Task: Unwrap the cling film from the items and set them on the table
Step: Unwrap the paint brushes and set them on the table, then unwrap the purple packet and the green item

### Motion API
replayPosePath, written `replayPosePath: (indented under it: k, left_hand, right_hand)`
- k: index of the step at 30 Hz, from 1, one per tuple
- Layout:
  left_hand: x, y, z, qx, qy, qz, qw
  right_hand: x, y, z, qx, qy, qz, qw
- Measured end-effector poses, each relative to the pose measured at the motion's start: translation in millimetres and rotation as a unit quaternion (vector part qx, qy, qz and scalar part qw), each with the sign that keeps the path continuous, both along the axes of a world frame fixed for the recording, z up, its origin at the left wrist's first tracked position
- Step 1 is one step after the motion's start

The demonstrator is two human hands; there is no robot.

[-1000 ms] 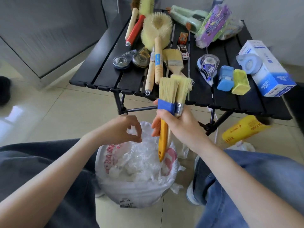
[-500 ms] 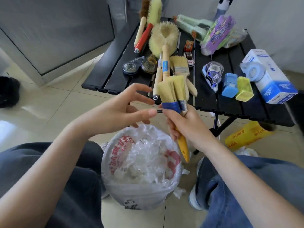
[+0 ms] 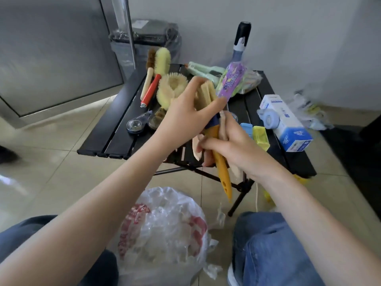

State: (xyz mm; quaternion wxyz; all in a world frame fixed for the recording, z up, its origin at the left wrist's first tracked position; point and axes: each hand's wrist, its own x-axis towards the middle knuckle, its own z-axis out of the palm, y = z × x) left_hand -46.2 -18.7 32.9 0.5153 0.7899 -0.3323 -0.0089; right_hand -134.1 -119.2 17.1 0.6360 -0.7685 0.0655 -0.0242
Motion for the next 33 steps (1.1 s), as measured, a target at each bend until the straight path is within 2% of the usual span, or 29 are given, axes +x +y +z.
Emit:
replayPosePath:
  k: [2, 4, 6, 8, 11, 15, 16, 19, 21, 25, 28, 30, 33]
  left_hand:
    - [12.5, -14.4, 7.6, -0.005, -0.013, 0.008, 1.0]
    - [26.3, -29.1, 14.0, 0.005, -0.028, 0.015, 0.999]
    - [38.7, -44.9, 20.4, 0.039, -0.034, 0.026, 0.998]
    - [49.4, -63.6, 25.8, 0.057, -0.034, 0.033, 0.997]
    - [59.6, -93.7, 31.4, 0.016, -0.032, 0.032, 0.999]
    - [74.8, -128.6, 33.0, 0.003, -0.005, 0.03, 1.0]
    - [82.4, -136.3, 30.7, 0.021, -0.006, 0.041, 0.999]
    - [109.4, -154.7, 13.4, 0.147, -0.042, 0.066, 0.986]
    - [121.2, -163.2, -3.5, 0.18, -0.005, 0.059, 0.982]
    - [130.6, -180.0, -39.3, 0.241, -0.01, 0.01, 0.97]
    - [137.0, -191.0, -58.6, 0.29, -0.07, 0.033, 0.954]
    - [139.5, -192.6, -64.8, 0.294, -0.106, 0.056, 0.948]
    - [141.5, -189.6, -64.3, 0.272, -0.105, 0.059, 0.955]
  right_hand:
    - [1.3, -11.9, 6.1, -0.045, 0.0, -0.026, 0.999]
    - [4.8, -26.3, 9.7, -0.171, -0.013, -0.063, 0.983]
    - [10.2, -39.1, 13.7, -0.236, -0.022, -0.095, 0.967]
    - [18.1, -50.7, 17.8, -0.229, -0.027, -0.116, 0.966]
    - [34.5, -70.8, 21.5, -0.238, -0.043, -0.16, 0.957]
    - [61.0, -102.4, 18.7, -0.124, -0.034, -0.21, 0.969]
    - [70.2, -111.8, 15.2, -0.102, -0.032, -0.233, 0.967]
    - [94.9, -134.2, 4.3, -0.03, -0.033, -0.296, 0.954]
    - [108.9, -145.9, -5.7, -0.018, -0.024, -0.311, 0.95]
    - [128.5, -157.8, -25.6, -0.078, 0.037, -0.324, 0.942]
    - [137.8, -160.7, -39.3, -0.119, 0.076, -0.316, 0.938]
    - [140.4, -161.6, -44.3, -0.162, 0.093, -0.309, 0.933]
    - [139.0, -161.0, -48.4, -0.208, 0.103, -0.292, 0.928]
